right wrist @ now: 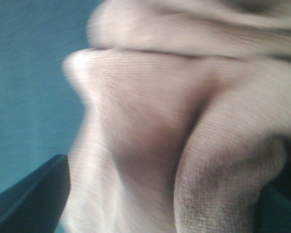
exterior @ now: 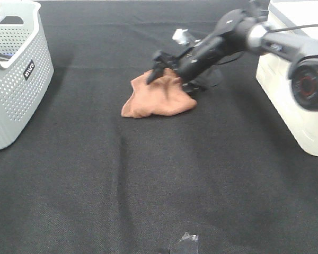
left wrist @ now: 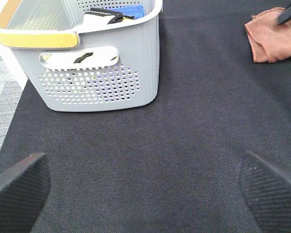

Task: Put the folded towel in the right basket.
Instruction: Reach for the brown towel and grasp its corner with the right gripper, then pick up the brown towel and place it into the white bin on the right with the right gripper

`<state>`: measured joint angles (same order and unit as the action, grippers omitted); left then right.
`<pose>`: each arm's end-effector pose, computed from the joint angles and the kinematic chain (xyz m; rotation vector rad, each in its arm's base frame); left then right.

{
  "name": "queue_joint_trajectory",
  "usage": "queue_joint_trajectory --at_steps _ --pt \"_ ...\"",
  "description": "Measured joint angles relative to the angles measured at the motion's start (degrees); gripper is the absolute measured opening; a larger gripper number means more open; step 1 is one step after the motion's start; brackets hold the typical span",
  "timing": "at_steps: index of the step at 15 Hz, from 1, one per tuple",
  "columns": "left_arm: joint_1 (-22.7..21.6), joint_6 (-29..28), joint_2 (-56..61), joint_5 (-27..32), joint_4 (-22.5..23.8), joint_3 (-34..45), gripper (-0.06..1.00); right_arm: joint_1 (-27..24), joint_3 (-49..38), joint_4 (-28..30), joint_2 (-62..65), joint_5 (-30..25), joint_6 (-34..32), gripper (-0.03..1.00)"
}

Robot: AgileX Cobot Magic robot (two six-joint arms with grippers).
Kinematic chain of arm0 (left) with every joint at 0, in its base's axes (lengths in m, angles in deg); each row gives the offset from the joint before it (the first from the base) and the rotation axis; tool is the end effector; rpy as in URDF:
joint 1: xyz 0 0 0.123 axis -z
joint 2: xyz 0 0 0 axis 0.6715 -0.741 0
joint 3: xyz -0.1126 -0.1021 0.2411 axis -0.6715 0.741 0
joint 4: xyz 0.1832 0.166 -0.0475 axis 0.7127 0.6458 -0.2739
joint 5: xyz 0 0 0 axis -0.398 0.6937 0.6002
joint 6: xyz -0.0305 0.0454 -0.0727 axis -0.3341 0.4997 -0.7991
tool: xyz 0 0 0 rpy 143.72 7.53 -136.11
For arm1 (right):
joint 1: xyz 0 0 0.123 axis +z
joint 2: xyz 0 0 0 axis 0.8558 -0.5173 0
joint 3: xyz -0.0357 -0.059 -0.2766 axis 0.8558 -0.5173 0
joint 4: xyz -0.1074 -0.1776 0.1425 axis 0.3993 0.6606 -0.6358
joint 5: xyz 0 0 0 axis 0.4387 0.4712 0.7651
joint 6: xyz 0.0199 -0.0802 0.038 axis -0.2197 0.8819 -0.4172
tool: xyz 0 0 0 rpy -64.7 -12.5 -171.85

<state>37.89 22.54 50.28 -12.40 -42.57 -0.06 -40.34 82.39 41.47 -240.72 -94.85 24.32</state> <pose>-0.0058 -0.0059 0.2811 0.0474 2.0135 0.0411 0.5098 0.2218 0.0730 -0.1116 2.7582 0.9615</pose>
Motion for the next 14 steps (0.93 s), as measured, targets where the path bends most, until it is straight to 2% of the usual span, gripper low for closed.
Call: queue_joint_trajectory --at_steps 3,5,6,8,9,11,14 --pt "0.0 0.0 0.0 0.0 0.0 0.0 0.99 2.8 0.0 -0.3 -0.2 1.4 0.1 0.78" --pt "0.0 0.0 0.0 0.0 0.0 0.0 0.99 3.7 0.0 -0.8 -0.5 1.9 0.2 0.66" --pt "0.0 0.0 0.0 0.0 0.0 0.0 0.99 3.7 0.0 -0.7 -0.7 1.9 0.2 0.58" --pt "0.0 0.0 0.0 0.0 0.0 0.0 0.99 3.7 -0.2 -0.5 -1.1 1.9 0.2 0.29" --pt "0.0 0.0 0.0 0.0 0.0 0.0 0.99 3.7 -0.2 -0.3 -1.0 1.5 0.6 0.25" --pt "0.0 0.0 0.0 0.0 0.0 0.0 0.99 3.8 -0.7 0.6 0.2 0.8 2.5 0.25" --pt "0.0 0.0 0.0 0.0 0.0 0.0 0.99 4.4 -1.5 7.2 4.6 -7.4 3.2 0.25"
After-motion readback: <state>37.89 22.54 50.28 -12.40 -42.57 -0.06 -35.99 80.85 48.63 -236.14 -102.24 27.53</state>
